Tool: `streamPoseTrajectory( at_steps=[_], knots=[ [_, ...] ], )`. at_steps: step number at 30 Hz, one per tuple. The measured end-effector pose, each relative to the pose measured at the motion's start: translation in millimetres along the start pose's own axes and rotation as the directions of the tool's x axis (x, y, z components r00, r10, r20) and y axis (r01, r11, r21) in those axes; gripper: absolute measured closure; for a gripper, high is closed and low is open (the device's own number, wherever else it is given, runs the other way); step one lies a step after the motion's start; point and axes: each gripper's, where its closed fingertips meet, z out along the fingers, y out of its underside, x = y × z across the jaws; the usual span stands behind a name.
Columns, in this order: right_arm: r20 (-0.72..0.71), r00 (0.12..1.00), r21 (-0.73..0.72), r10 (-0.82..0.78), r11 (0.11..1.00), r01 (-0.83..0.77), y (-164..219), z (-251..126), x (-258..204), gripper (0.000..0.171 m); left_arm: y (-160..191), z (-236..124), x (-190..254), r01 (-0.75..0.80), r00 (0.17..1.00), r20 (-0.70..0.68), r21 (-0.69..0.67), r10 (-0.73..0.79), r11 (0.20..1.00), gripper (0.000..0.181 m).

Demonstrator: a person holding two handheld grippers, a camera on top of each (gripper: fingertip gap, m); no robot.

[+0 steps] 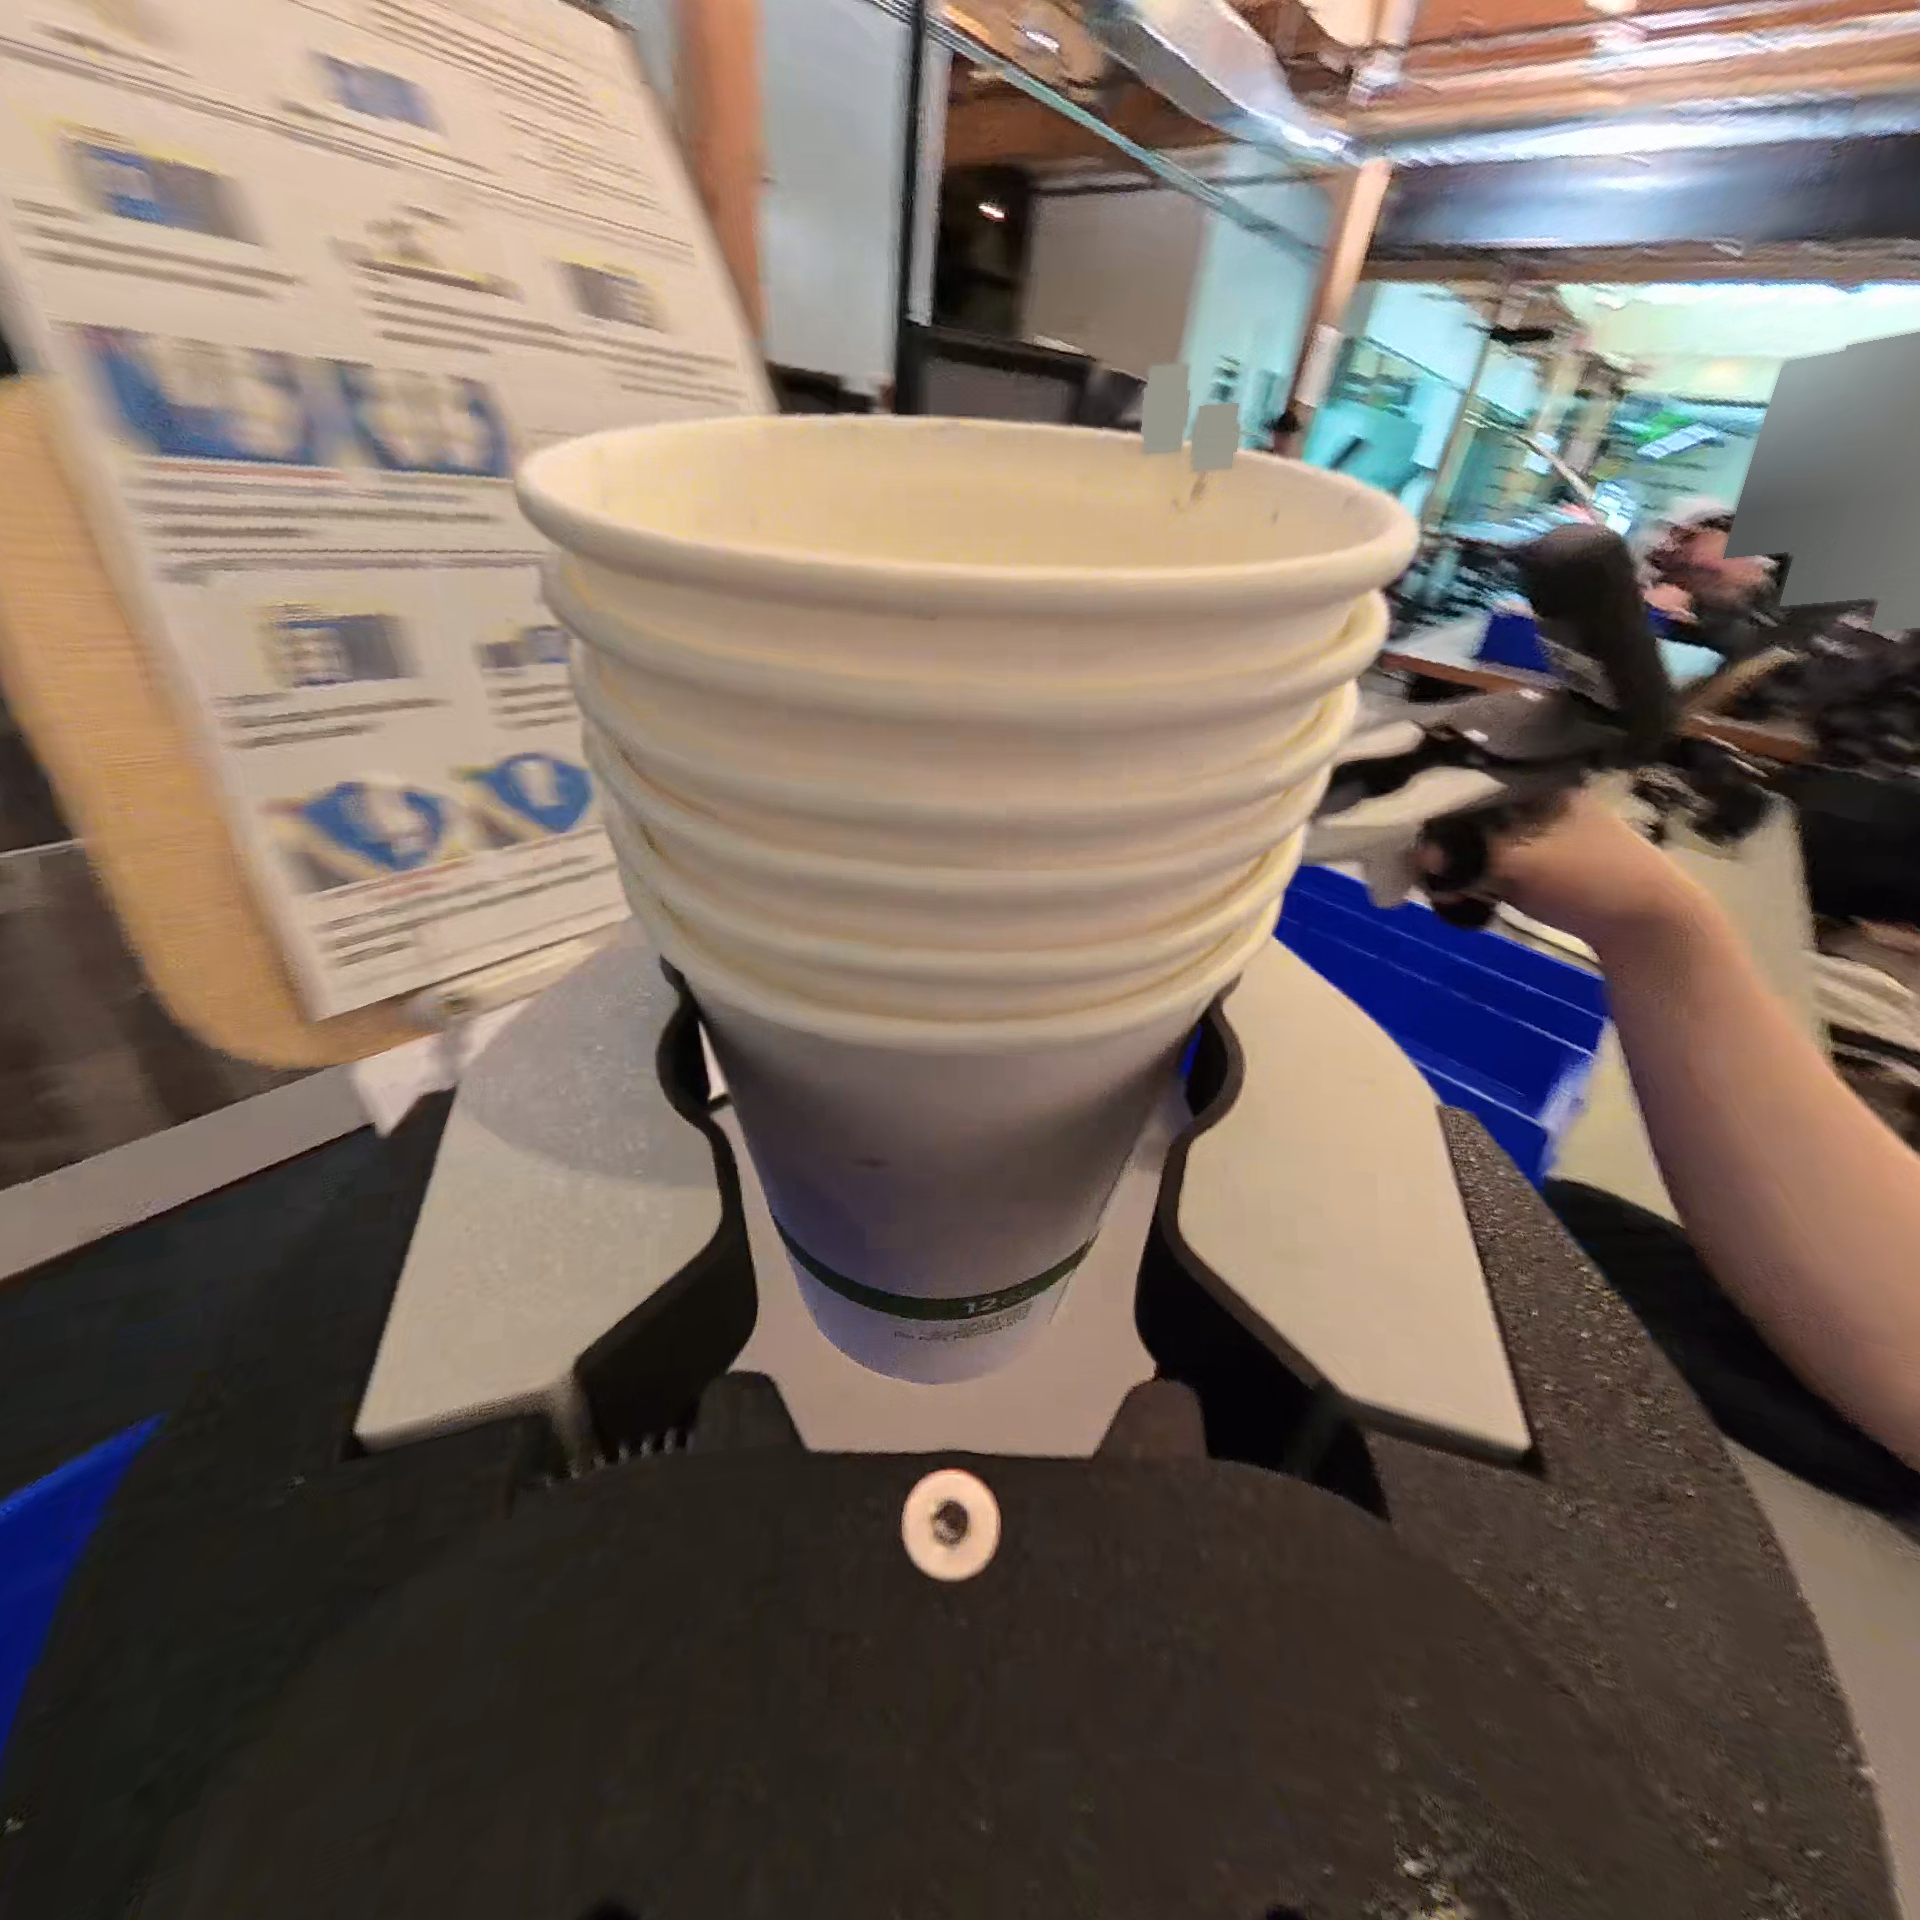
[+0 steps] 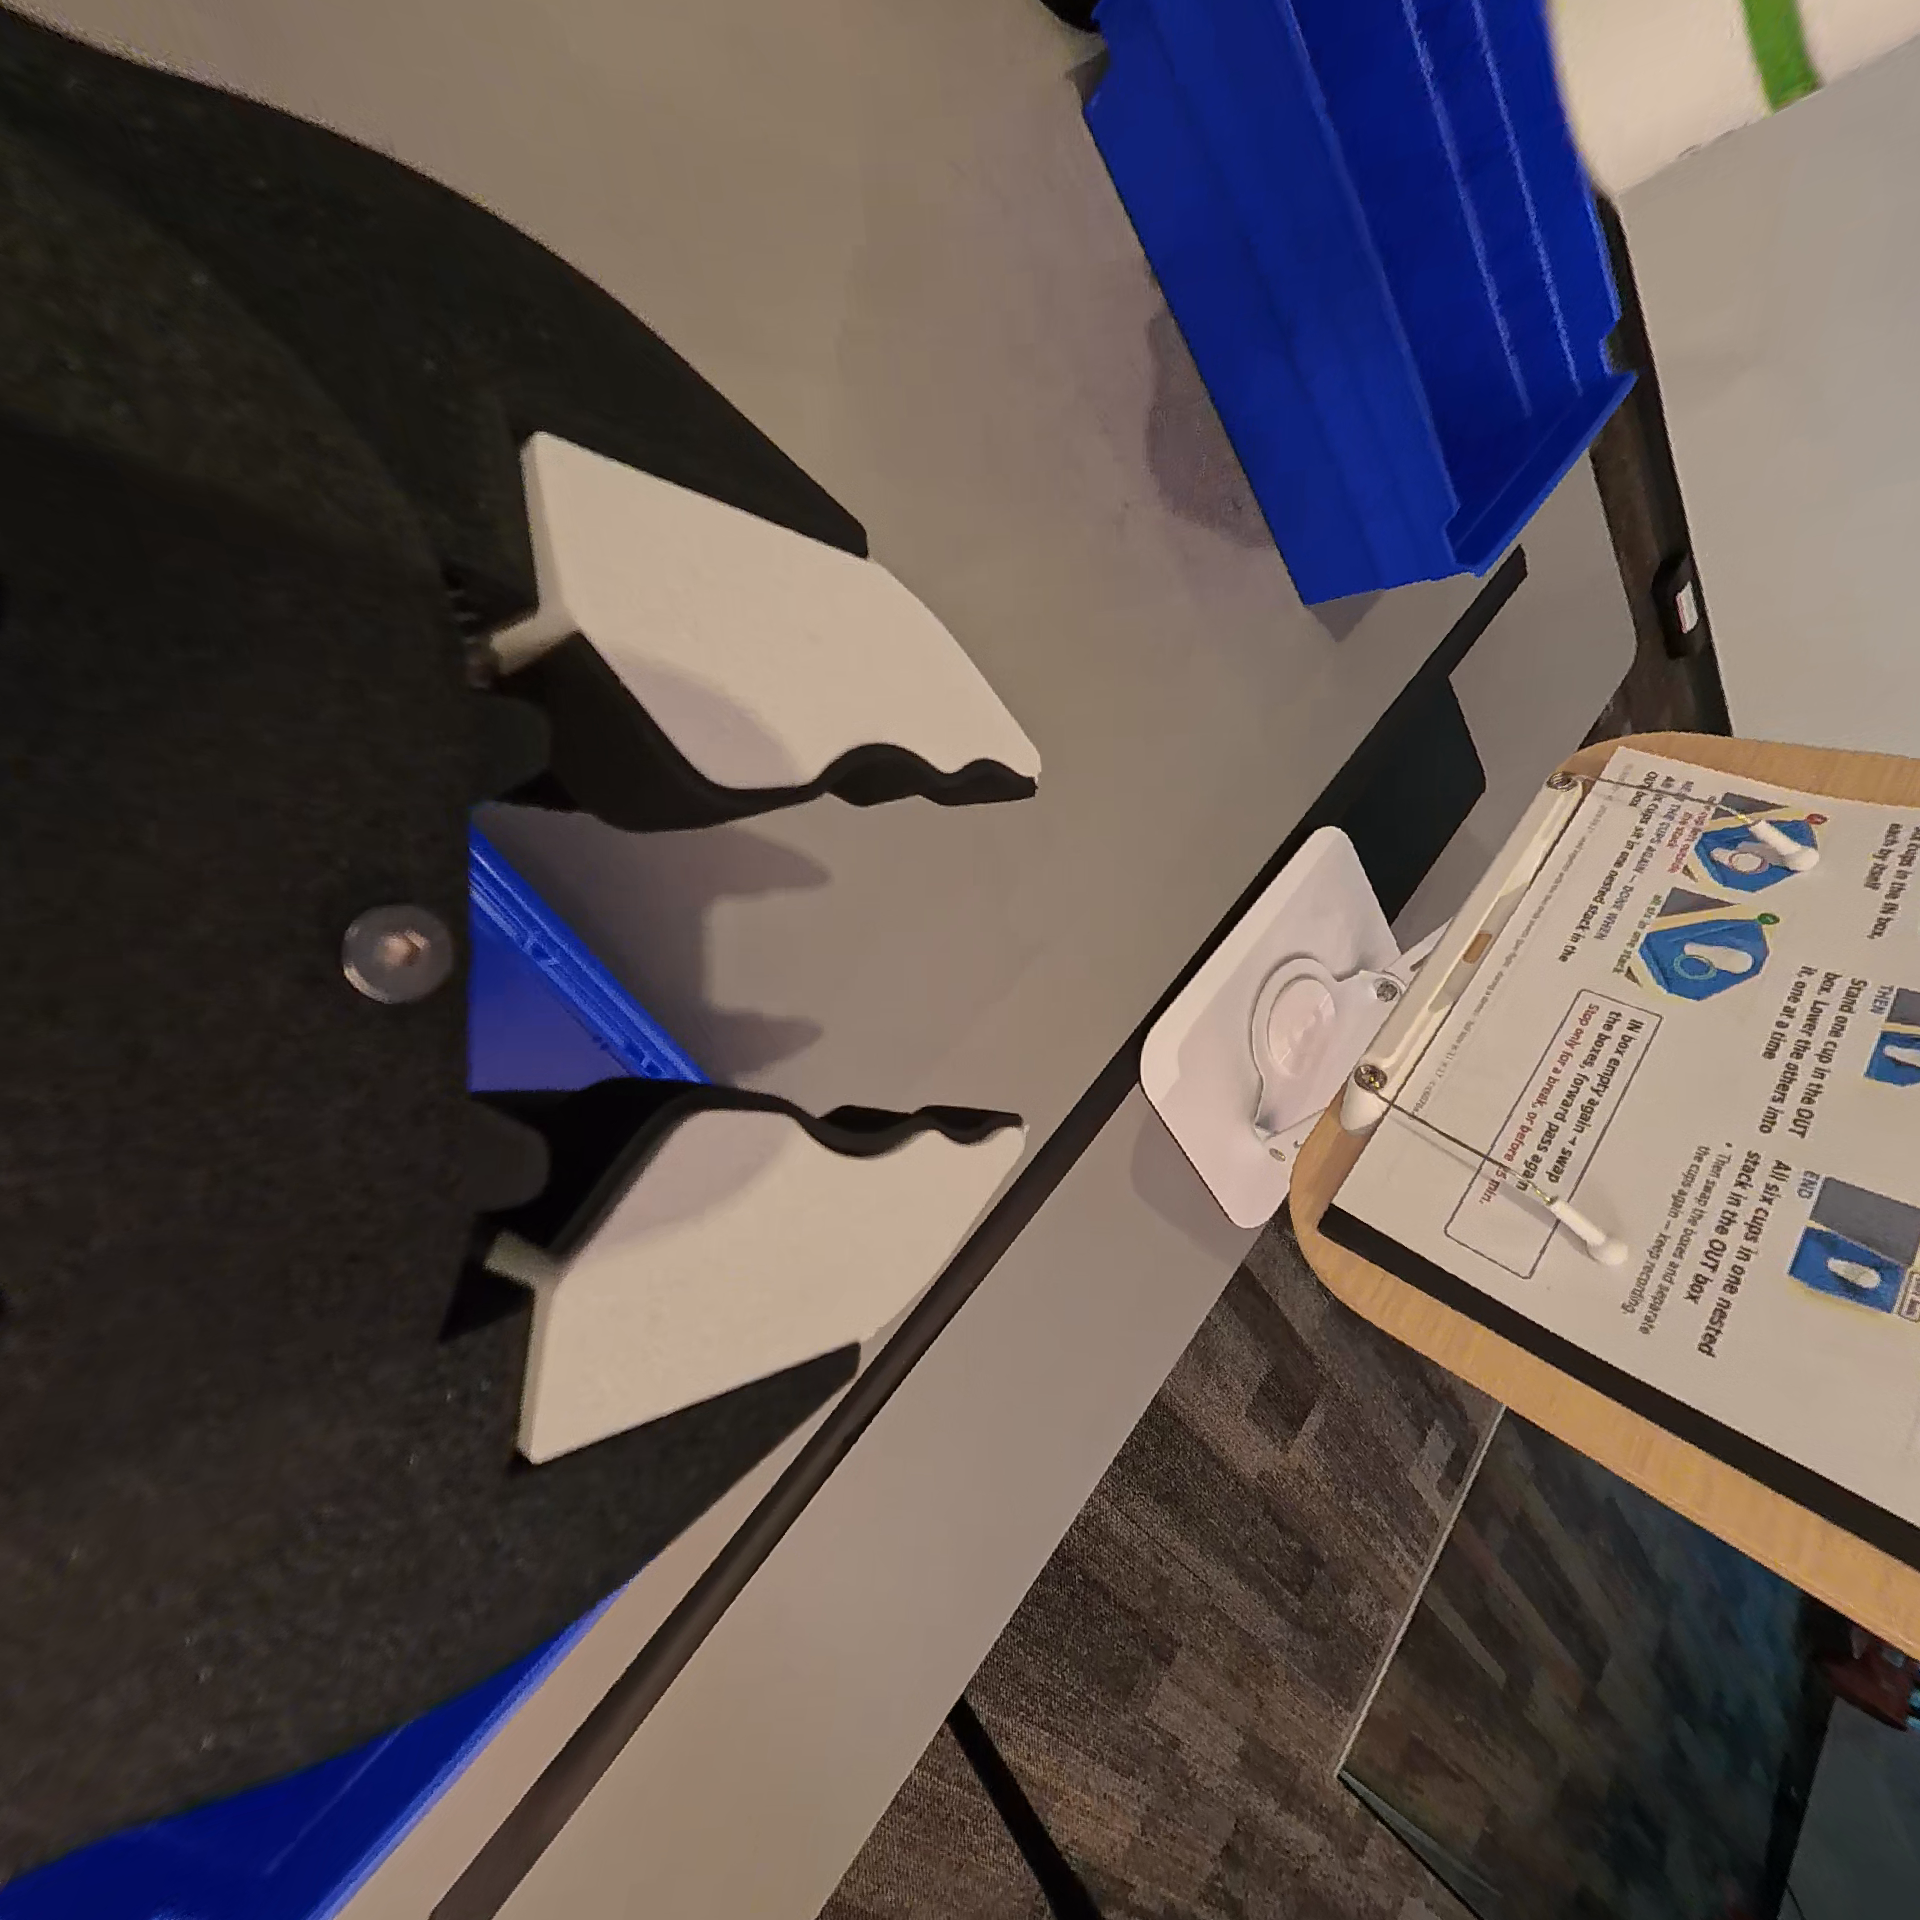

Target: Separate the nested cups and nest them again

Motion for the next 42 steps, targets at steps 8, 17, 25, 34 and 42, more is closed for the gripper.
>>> streamPoseTrajectory(
  at_steps=[8,17,25,34,42],
  knots=[
    [0.092,0.996,0.054,0.013,0.998,-0.018,-11.5,0.0,-20.0,0.116,41.4,61.6,38.4,-0.164,0.980,-0.130,-0.115,0.149,0.980,0.089],
    [0.247,0.964,0.088,-0.099,0.993,0.079,-26.1,-3.4,-73.9,0.127,91.9,81.3,39.4,-0.170,0.978,-0.159,-0.215,0.138,0.962,0.089],
    [0.297,0.840,0.024,-0.455,0.883,0.469,-57.4,-3.7,-148.8,0.158,90.4,81.7,51.1,-0.197,0.976,-0.138,-0.225,0.169,0.954,0.089],
    [0.464,0.665,-0.280,-0.585,0.616,0.737,-94.8,16.9,-164.7,0.165,95.7,83.6,49.9,-0.238,0.970,-0.104,-0.254,0.218,0.937,0.089],
    [0.560,0.619,-0.340,-0.550,0.530,0.777,-89.3,17.5,-176.2,0.162,94.9,83.5,59.2,-0.221,0.971,-0.142,-0.246,0.191,0.944,0.089]
  ],
)
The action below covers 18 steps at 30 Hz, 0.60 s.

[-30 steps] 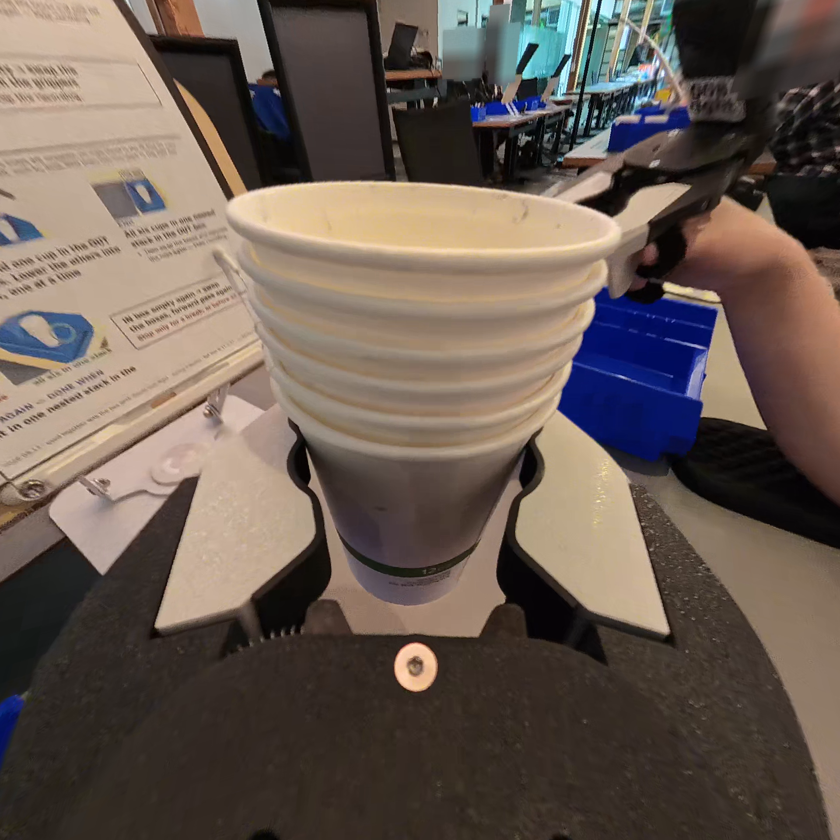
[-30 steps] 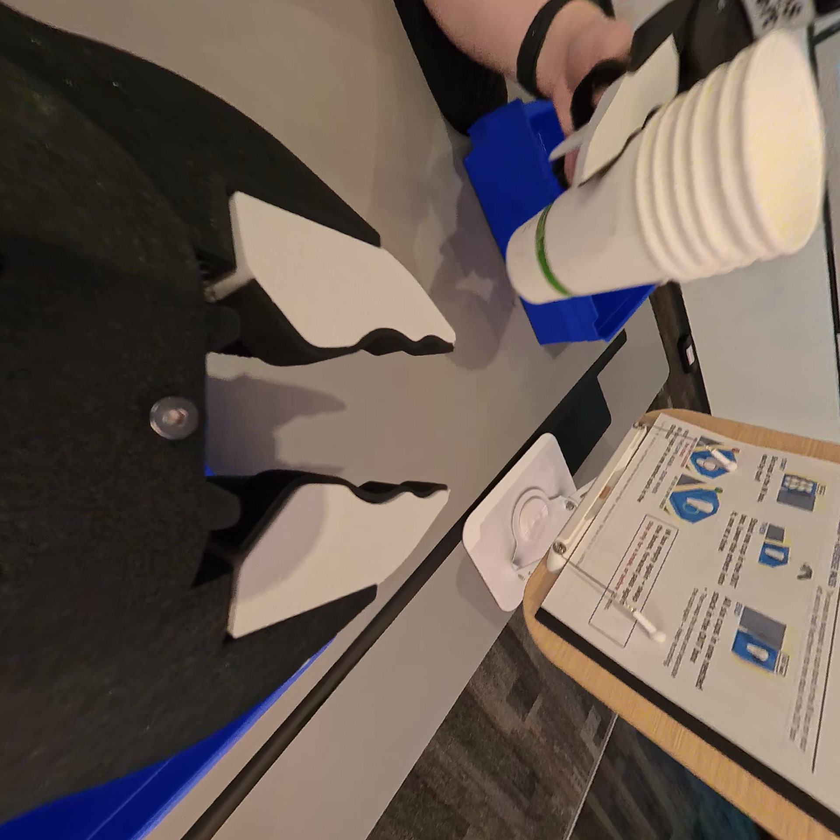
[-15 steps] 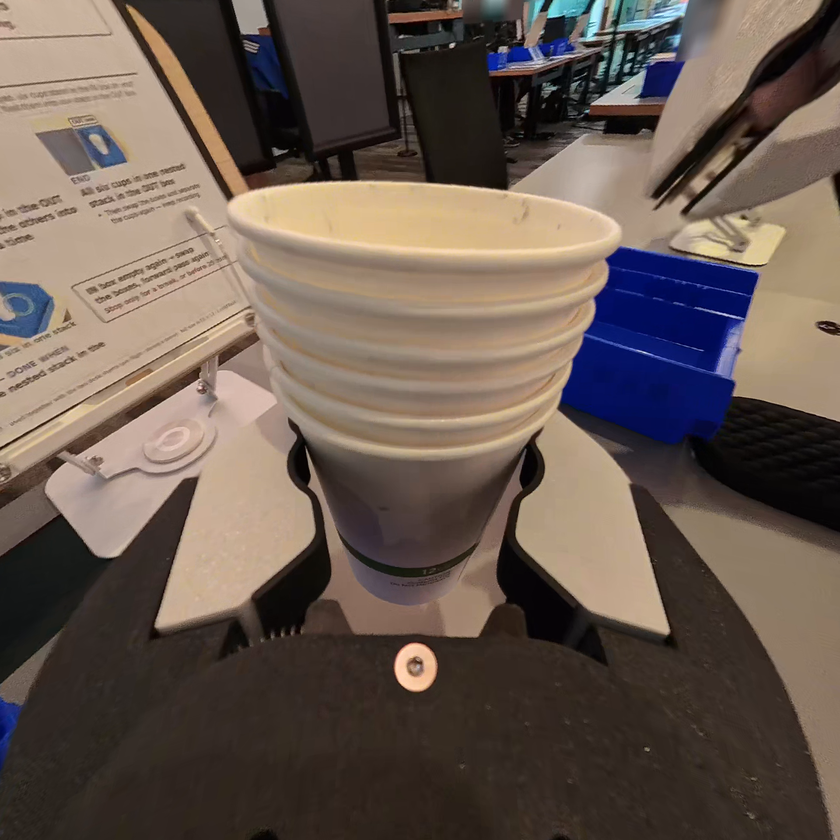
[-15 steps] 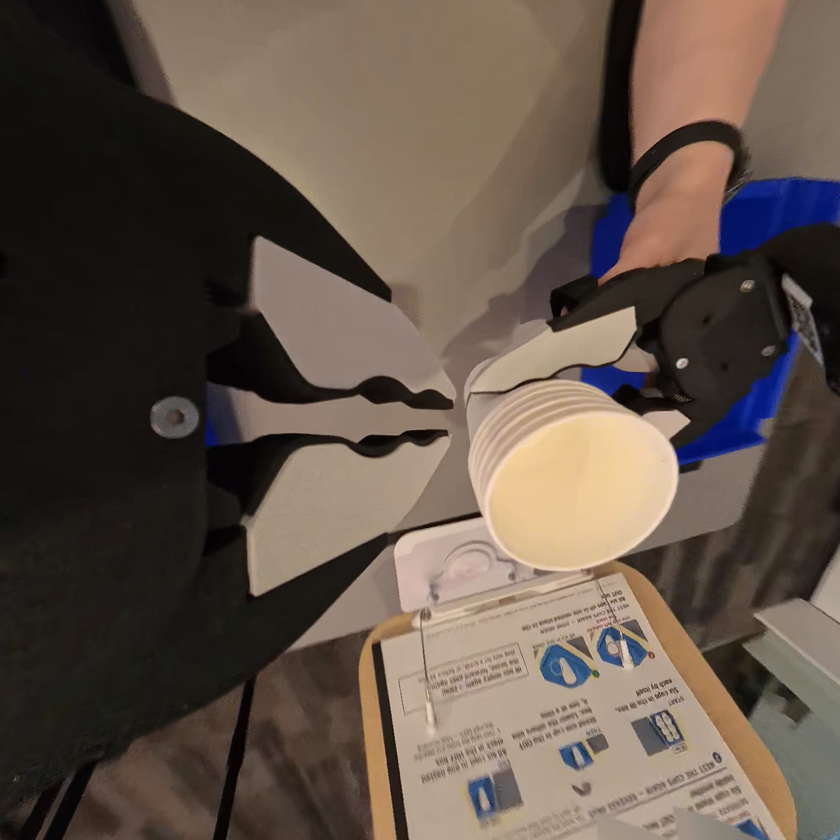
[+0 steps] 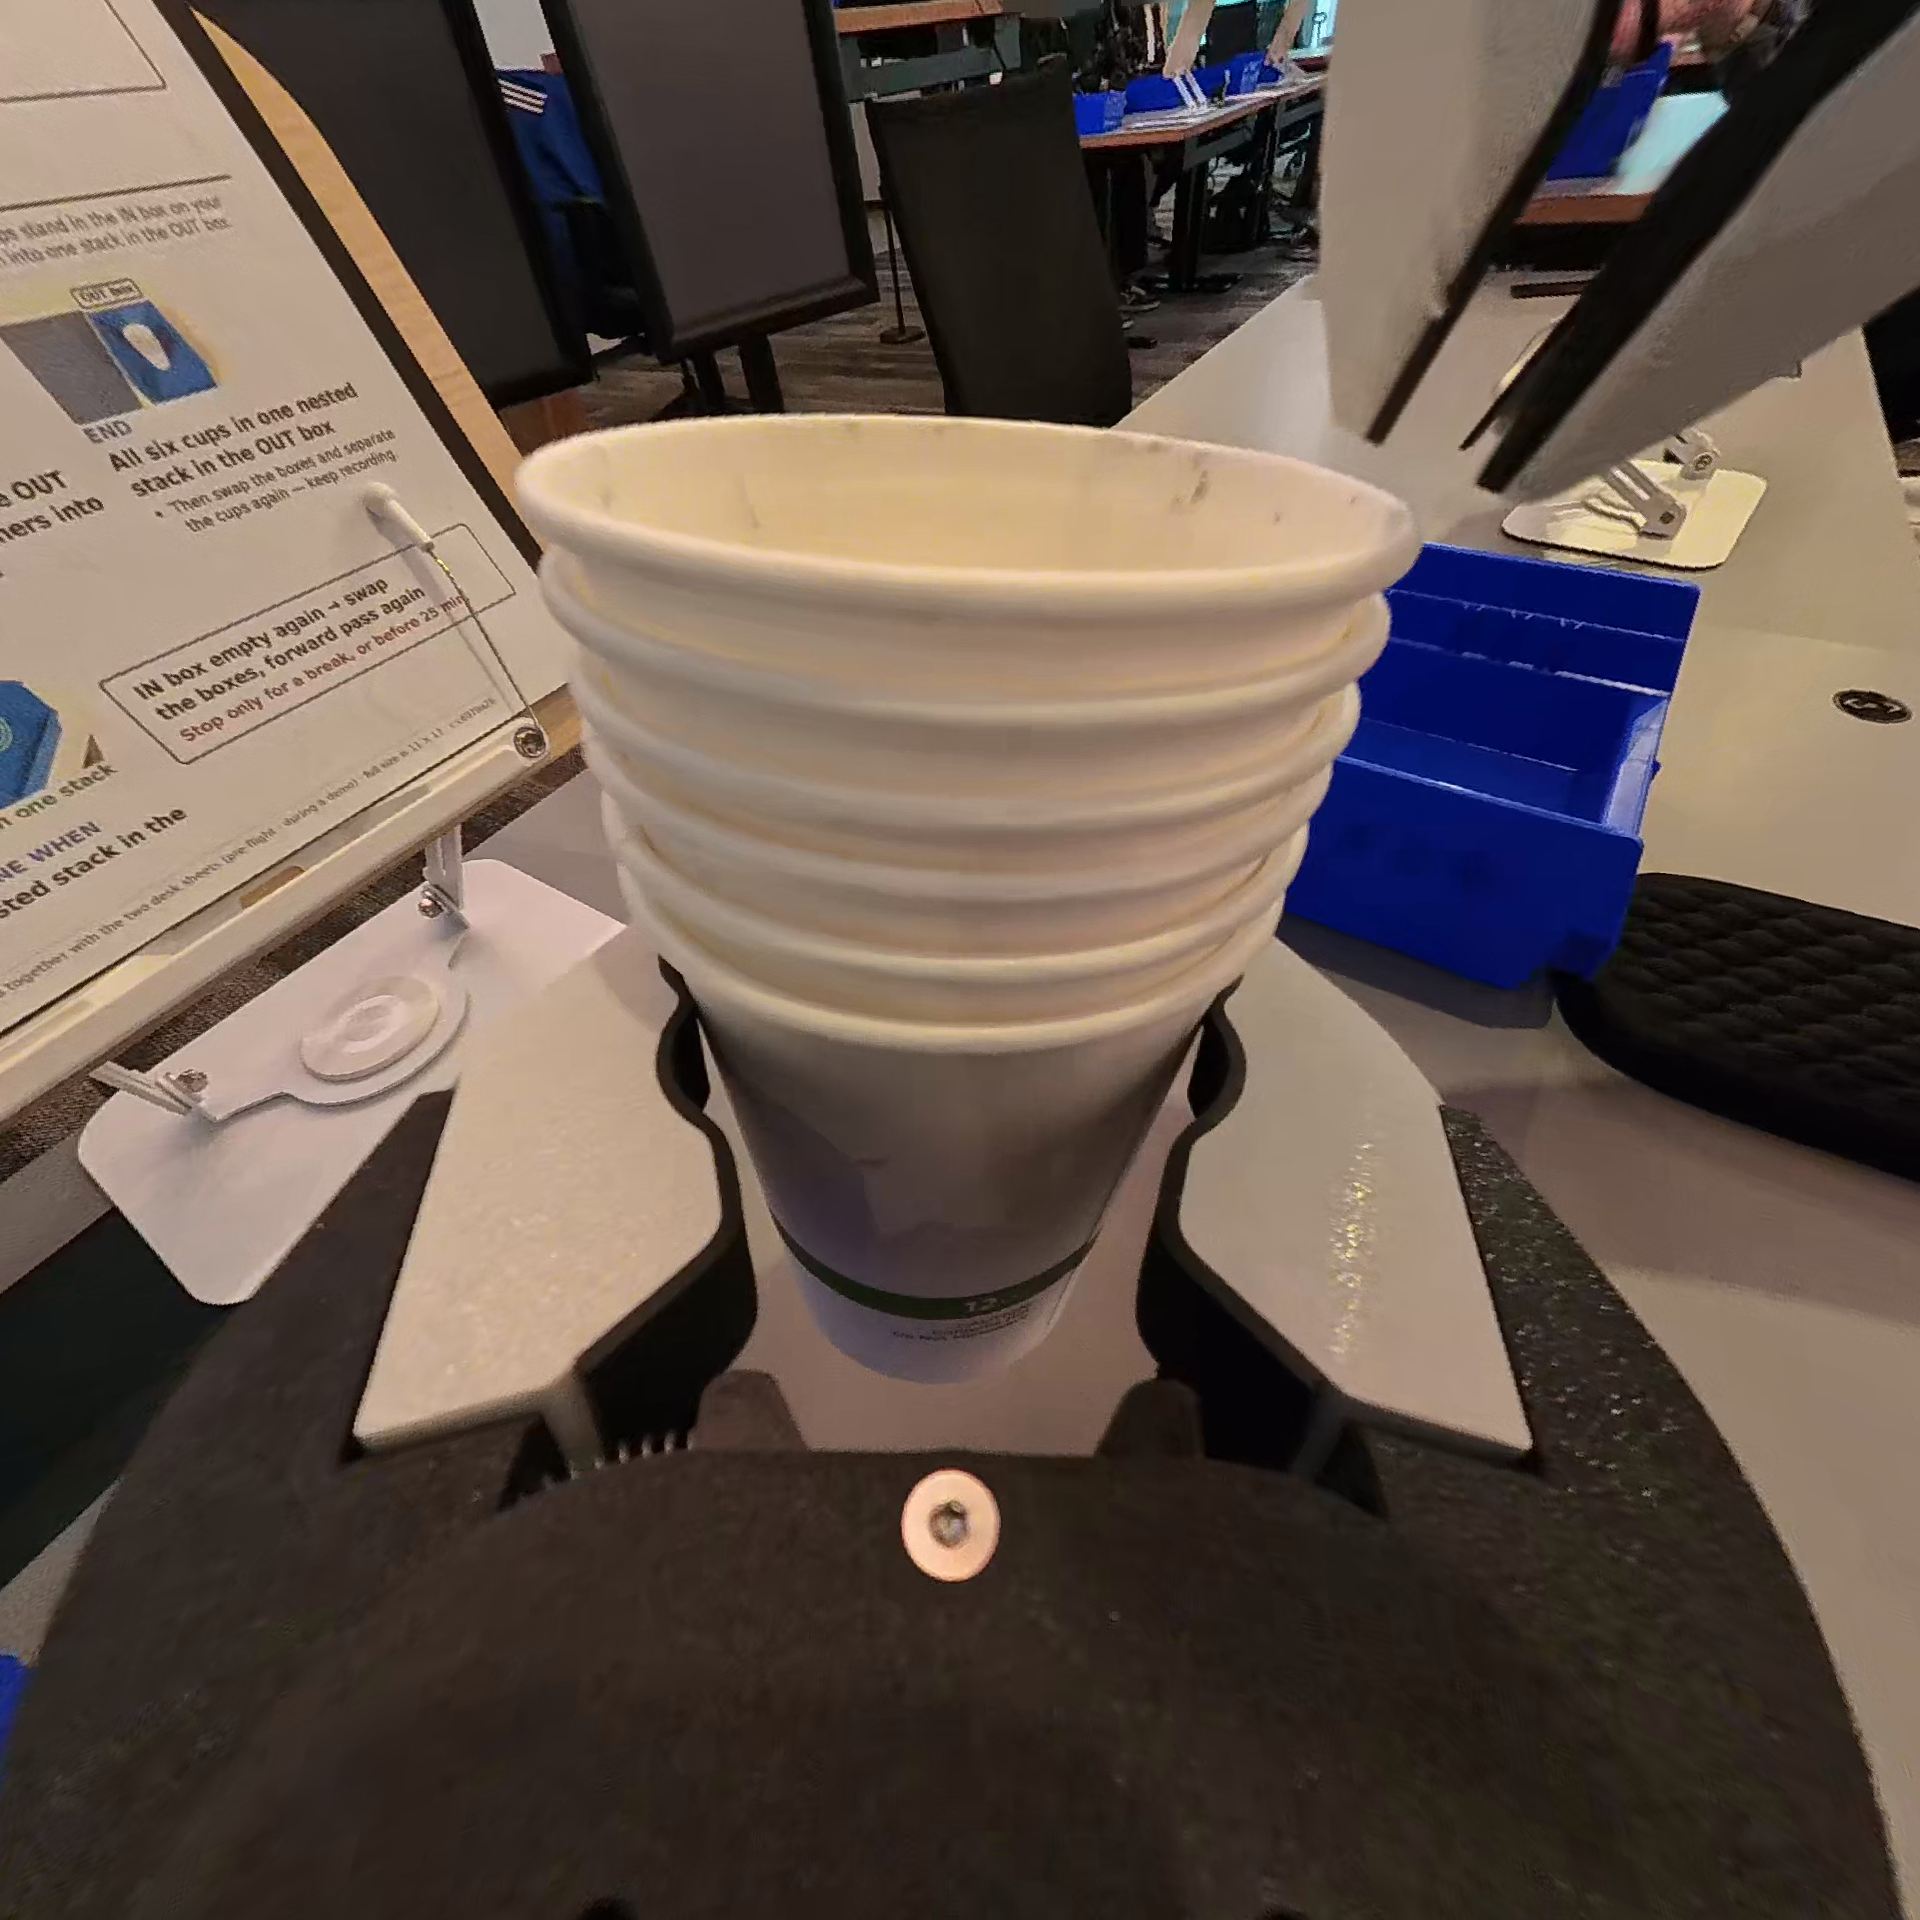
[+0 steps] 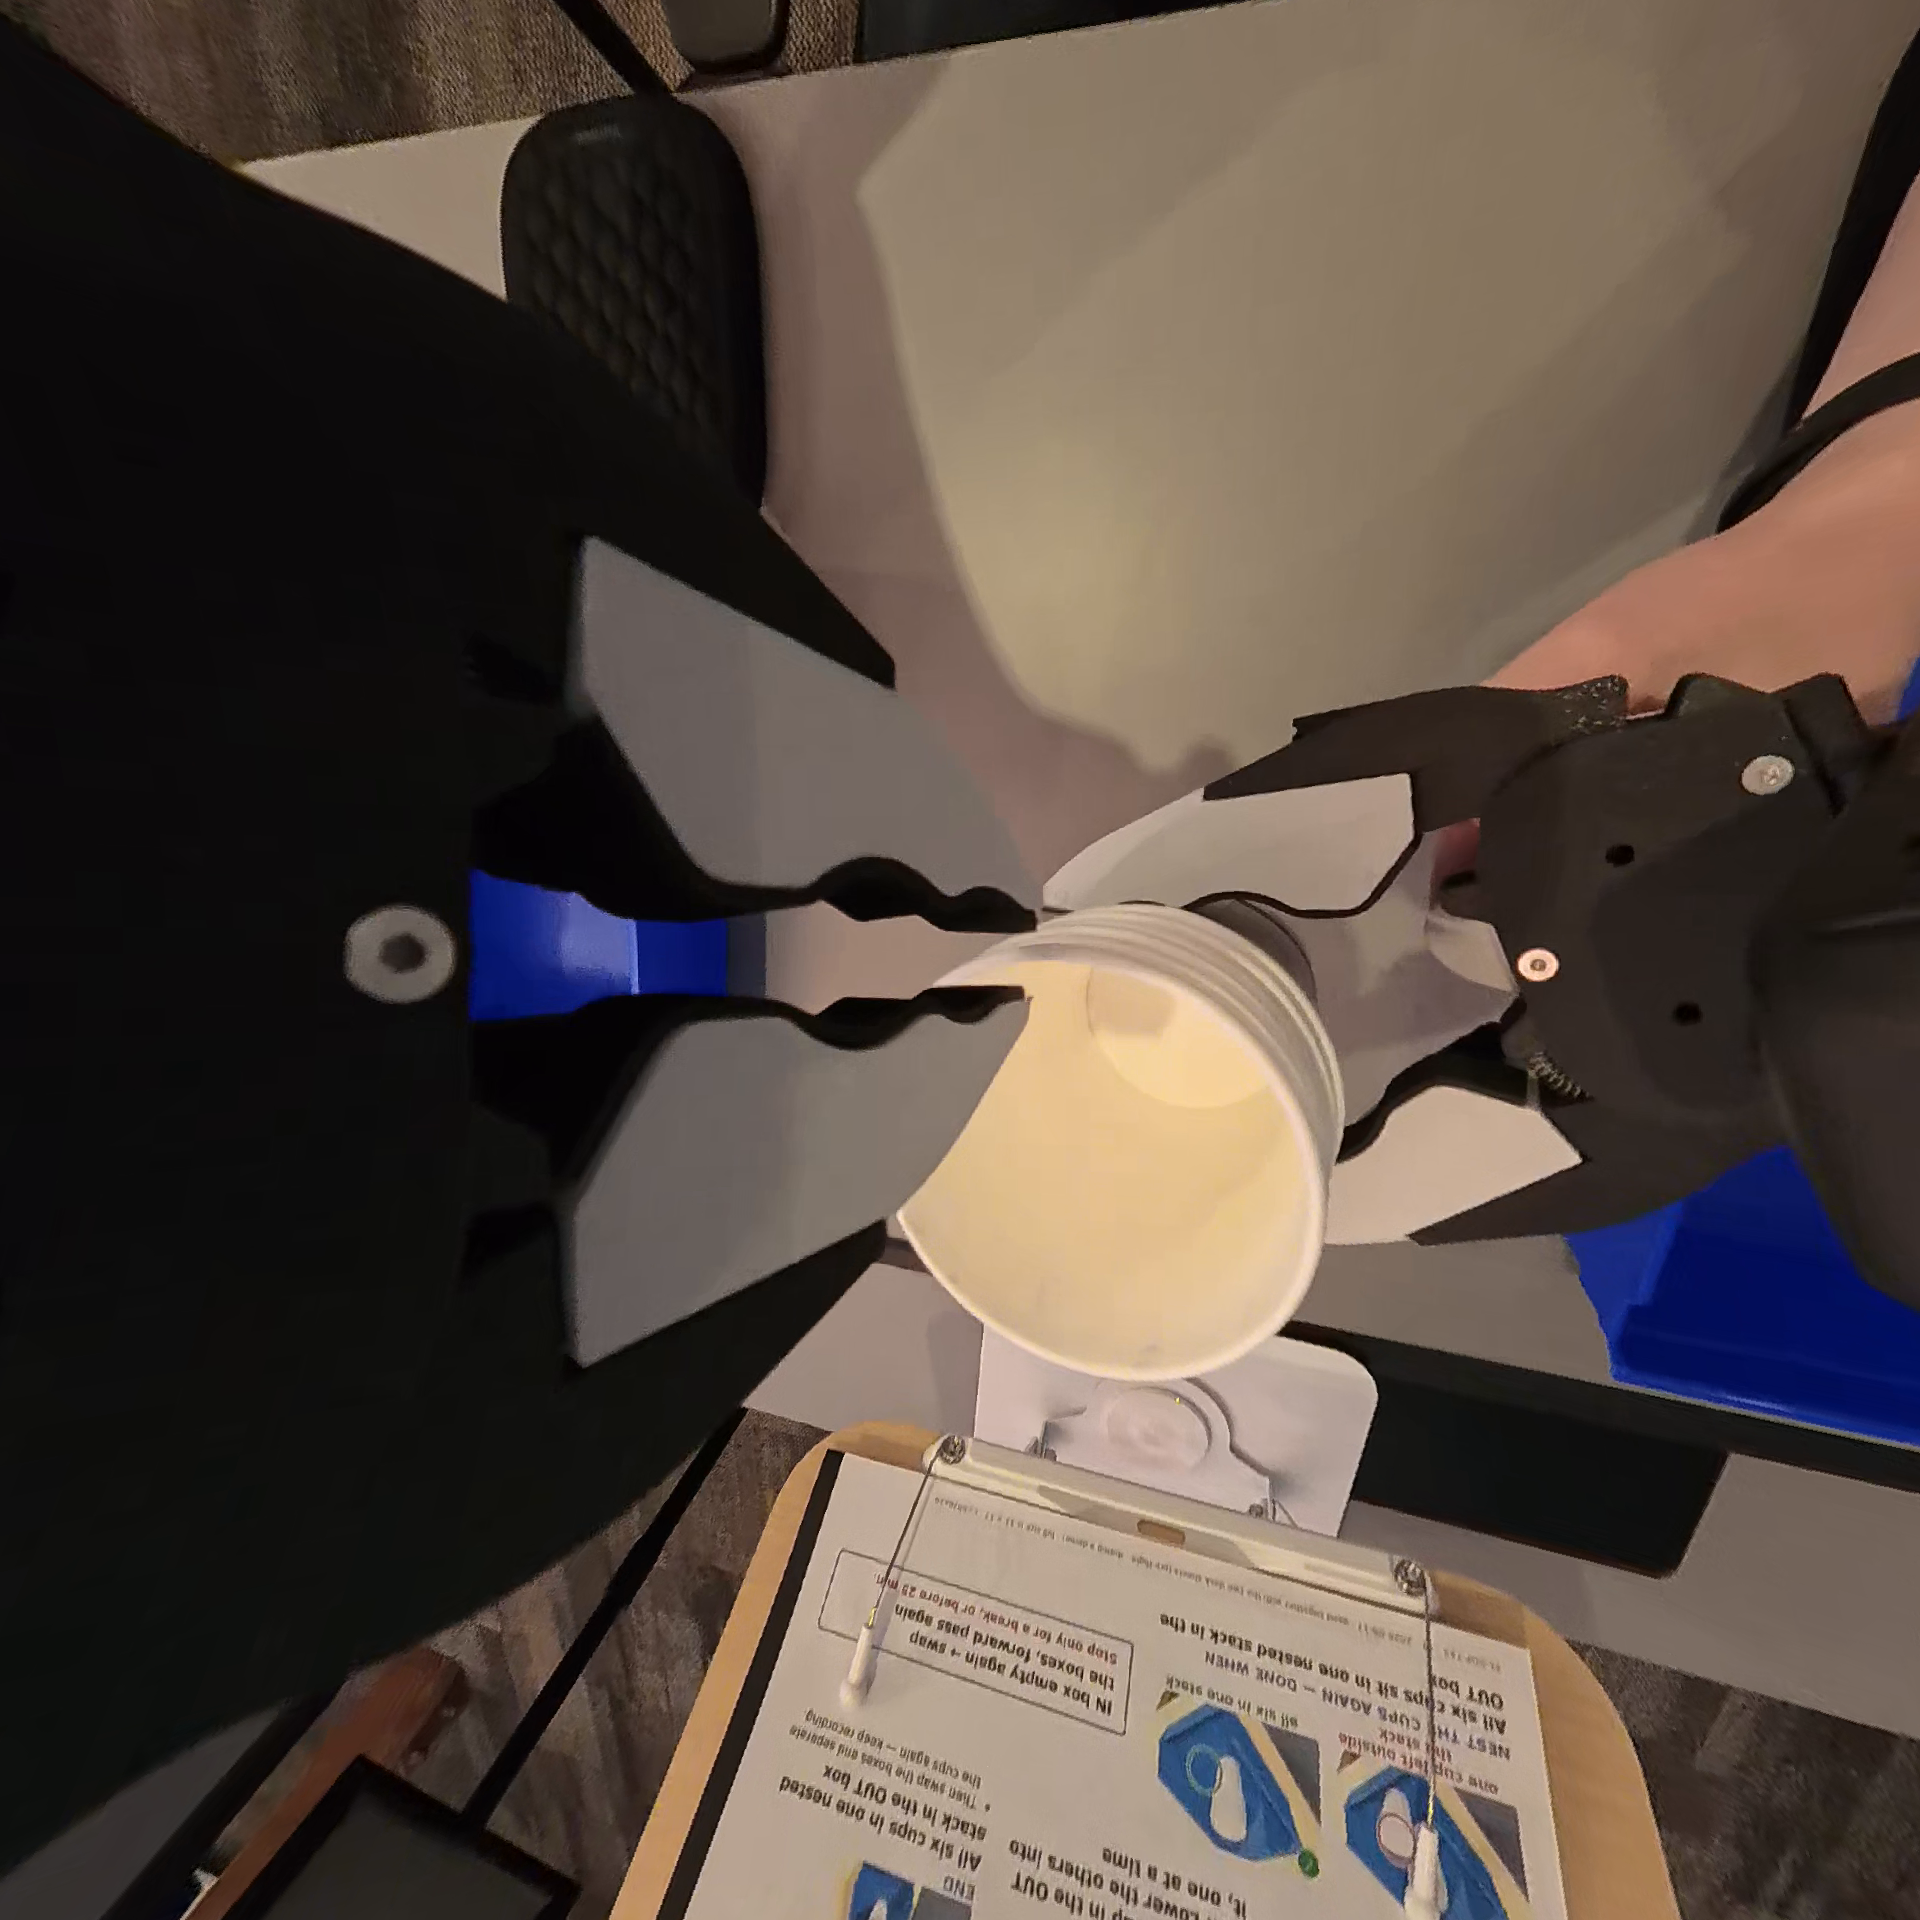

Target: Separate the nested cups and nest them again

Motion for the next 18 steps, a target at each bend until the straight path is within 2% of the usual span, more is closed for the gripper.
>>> streamPoseTrajectory(
  at_steps=[18],
  knots=[
    [0.070,0.998,-0.009,0.006,1.000,-0.005,1.9,3.4,-3.8,0.167,-1.8,2.1,10.3,0.032,0.997,-0.068,0.010,-0.031,0.999,0.089]
  ],
)
